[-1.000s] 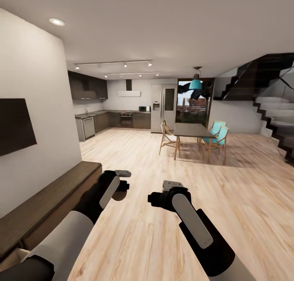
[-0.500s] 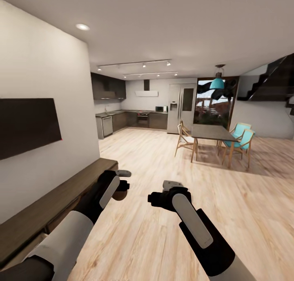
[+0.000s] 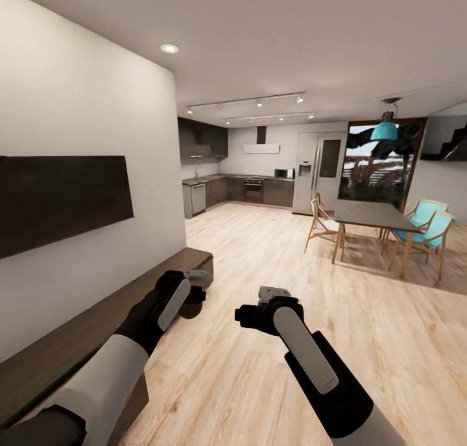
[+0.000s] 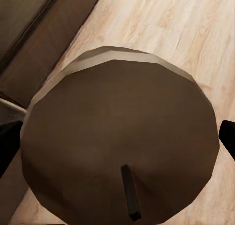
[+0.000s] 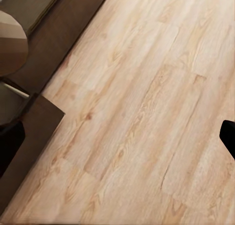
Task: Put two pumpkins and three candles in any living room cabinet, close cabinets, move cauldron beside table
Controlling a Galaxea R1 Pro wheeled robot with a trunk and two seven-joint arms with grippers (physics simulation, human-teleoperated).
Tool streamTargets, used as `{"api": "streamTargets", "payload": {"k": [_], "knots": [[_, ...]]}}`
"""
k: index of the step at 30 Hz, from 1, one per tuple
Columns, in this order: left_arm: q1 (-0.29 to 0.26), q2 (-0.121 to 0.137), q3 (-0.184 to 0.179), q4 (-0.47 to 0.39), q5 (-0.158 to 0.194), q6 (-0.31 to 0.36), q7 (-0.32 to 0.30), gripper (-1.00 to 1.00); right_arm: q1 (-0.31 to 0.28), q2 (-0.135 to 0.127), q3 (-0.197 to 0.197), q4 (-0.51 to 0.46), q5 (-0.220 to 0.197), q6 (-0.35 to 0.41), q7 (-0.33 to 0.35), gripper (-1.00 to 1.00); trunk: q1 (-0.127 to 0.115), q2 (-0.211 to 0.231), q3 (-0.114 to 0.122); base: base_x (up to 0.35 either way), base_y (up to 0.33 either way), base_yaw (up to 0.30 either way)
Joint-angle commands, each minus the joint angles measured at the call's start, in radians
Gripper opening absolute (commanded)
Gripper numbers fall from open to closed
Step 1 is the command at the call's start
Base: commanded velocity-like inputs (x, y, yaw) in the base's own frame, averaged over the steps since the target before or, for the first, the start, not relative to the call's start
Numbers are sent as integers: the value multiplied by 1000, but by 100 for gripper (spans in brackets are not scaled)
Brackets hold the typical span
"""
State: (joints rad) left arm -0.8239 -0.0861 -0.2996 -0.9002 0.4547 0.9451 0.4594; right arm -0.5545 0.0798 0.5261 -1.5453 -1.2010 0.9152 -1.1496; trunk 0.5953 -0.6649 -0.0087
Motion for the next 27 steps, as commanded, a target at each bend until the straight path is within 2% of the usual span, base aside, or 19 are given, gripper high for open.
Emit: {"api": "streamTargets", "payload": {"k": [1,27], "knots": [[-1,0,-2,0,7,2,11,-100,-1,0,0,-1,-8,7,-10,100,0,-1,-1,0,0,287],[-1,0,-3,-4,7,1,10,-100,-1,0,2,-1,-8,7,-10,100,0,-1,-1,0,0,287]]}}
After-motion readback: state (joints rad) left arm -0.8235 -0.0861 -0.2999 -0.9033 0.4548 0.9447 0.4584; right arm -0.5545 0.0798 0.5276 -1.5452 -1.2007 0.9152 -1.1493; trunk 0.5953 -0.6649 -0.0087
